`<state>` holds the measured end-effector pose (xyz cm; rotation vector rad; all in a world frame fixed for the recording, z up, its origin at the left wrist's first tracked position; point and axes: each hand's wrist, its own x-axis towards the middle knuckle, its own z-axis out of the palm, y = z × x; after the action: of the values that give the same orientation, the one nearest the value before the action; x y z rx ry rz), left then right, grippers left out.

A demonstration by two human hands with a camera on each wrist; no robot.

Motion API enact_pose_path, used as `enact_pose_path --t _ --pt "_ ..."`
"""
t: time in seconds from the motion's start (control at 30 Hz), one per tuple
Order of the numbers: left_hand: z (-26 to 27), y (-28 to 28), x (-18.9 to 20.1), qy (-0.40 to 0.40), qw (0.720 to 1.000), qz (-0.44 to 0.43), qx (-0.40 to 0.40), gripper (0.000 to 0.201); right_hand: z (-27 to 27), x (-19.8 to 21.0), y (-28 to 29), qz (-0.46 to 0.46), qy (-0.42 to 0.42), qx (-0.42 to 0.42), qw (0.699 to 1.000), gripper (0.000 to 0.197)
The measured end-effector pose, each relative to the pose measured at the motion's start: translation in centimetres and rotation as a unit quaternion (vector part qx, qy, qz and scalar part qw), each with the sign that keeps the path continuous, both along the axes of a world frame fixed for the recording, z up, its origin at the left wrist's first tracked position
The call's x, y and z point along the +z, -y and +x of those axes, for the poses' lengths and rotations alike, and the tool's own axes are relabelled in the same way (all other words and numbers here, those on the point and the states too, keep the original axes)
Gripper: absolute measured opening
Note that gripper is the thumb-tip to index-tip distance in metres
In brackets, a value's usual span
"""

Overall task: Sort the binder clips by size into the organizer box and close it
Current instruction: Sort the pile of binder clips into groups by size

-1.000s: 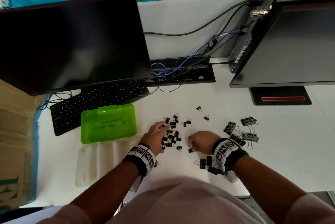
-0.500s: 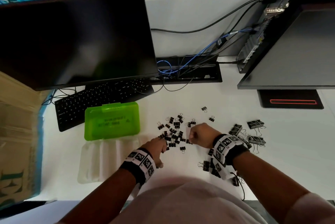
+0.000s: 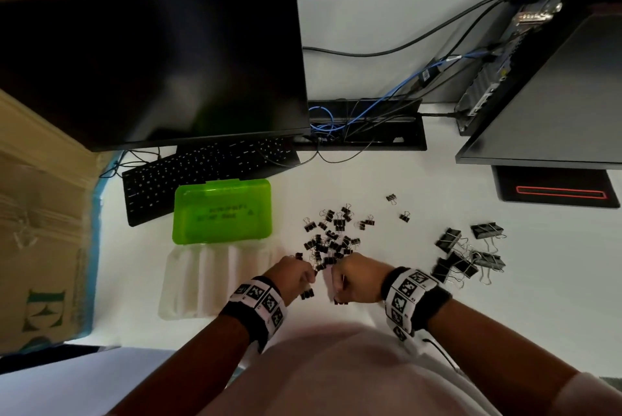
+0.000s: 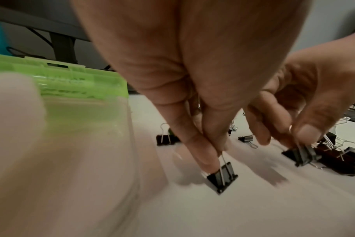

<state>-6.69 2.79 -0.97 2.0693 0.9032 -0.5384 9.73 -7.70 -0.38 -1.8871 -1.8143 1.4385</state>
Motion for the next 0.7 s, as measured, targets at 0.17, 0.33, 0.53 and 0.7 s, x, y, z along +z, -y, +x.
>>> enact_pose_path --t 0.17,0.33,0.53,0.7 --pt "-1.1 1.1 -0.1 0.006 1.000 -0.009 -0.001 0.020 -2.0 -1.5 0.5 0.023 -0.004 0.011 1.000 0.017" --pt "-1.8 1.7 0.2 0.038 0.999 -0.009 -0.016 0.017 -2.6 -1.4 0.8 0.032 -0.004 0.034 0.999 0.015" --pt "-0.5 -1.9 0.2 0.104 0.988 0.098 0.057 0.029 3.4 0.1 -1.1 0.077 0.134 -0.077 0.985 0.017" --pt "2.4 -2.0 -0.1 0.084 0.990 0.116 0.002 0.039 2.7 -0.3 -3.2 0.056 0.222 0.000 0.974 0.040"
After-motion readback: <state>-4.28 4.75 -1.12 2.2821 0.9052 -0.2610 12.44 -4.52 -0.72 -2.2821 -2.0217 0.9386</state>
